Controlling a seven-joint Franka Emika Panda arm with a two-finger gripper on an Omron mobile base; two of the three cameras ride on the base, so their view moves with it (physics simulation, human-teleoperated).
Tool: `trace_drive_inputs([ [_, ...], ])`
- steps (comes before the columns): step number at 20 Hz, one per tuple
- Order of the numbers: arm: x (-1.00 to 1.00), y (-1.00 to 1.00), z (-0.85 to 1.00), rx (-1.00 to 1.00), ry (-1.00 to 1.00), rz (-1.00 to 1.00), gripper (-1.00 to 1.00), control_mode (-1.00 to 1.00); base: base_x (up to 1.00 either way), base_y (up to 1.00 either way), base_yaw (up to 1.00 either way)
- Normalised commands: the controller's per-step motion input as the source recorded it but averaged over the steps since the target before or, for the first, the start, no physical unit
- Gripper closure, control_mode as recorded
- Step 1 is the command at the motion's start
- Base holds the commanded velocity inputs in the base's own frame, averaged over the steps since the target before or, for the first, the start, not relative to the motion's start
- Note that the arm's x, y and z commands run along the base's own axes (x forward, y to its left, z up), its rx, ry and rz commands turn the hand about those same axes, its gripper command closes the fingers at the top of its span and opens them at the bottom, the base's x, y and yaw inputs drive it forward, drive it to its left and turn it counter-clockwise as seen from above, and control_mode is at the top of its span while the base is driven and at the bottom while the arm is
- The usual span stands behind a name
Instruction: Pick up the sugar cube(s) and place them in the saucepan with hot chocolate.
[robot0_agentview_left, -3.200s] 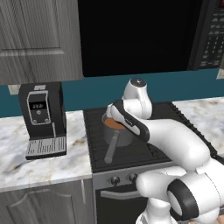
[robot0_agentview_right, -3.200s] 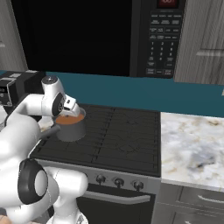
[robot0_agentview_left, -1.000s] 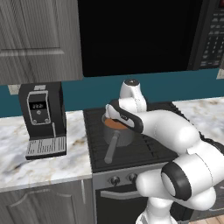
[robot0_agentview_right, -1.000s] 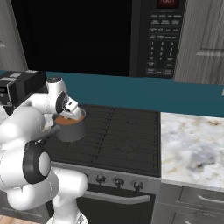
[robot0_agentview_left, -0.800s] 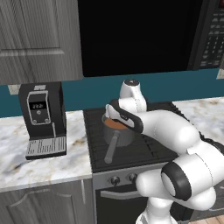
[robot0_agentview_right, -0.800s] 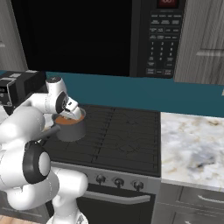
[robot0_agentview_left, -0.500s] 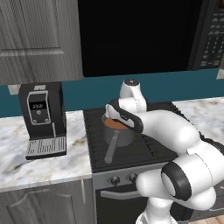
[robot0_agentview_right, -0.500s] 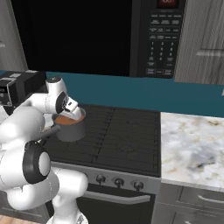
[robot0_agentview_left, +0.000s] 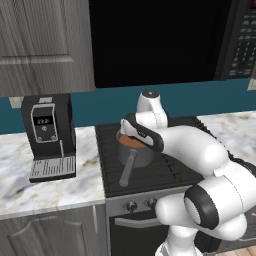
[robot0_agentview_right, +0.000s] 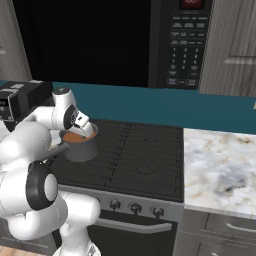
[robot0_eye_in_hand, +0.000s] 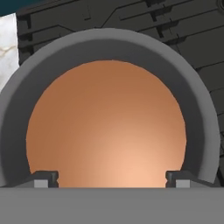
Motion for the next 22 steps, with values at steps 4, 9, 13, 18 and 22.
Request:
trace_drive_inputs([
  [4, 0.00, 0.00, 0.07, 0.00, -0.02, 0.00, -1.00, -1.00, 0.00, 0.00, 0.00],
  [9, -0.01, 0.00, 0.01, 0.00, -0.04, 0.00, -1.00, -1.00, 0.00, 0.00, 0.00],
  [13, -0.17, 0.00, 0.12, 0.02, -0.13, 0.00, -1.00, -1.00, 0.00, 0.00, 0.00],
  [18, -0.28, 0.00, 0.20, 0.02, -0.20, 0.00, -1.00, -1.00, 0.00, 0.00, 0.00],
  [22, -0.53, 0.00, 0.18, 0.03, -0.14, 0.04, -1.00, -1.00, 0.00, 0.00, 0.00],
])
